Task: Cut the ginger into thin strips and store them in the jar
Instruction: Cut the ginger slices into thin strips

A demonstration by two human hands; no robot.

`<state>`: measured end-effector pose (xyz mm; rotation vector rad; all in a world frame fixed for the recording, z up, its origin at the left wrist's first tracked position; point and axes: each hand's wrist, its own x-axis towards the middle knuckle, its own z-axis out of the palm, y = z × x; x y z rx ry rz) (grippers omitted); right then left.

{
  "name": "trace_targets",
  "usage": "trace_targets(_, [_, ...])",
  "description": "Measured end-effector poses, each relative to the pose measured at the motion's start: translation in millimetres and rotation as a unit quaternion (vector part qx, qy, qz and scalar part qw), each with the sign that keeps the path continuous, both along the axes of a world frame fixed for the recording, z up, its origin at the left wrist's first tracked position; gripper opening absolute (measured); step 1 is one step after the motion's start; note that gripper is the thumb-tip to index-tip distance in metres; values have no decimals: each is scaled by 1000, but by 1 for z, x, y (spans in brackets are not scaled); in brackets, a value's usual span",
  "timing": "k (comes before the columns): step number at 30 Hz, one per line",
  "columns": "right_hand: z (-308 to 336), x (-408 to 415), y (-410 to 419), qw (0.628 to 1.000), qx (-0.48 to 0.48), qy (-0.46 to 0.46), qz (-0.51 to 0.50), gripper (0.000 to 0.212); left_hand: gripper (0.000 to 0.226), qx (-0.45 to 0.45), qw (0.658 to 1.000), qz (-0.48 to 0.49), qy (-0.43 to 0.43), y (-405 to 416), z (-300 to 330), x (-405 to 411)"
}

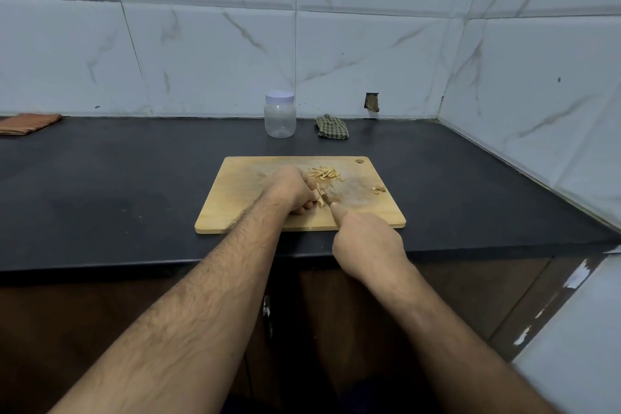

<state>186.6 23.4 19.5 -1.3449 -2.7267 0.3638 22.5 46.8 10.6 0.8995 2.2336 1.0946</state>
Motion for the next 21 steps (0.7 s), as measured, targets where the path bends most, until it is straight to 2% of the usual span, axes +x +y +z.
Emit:
trace_targets(7, [6,-5,6,999,-4,33,0,71,7,7,998,6,-67,-2,4,-4])
trace_targets(10, [6,-10,9,999,-6,47,0,72,17,-5,997,10,-75,2,5,-4])
trace_targets(15, [4,-18,13,999,-2,52,8,61,15,-42,995,3,-92,5,13,-5])
trace_targets(21, [3,-23,16,999,-4,34,10,64,14,-73,993,-17,-91,6,19,-6])
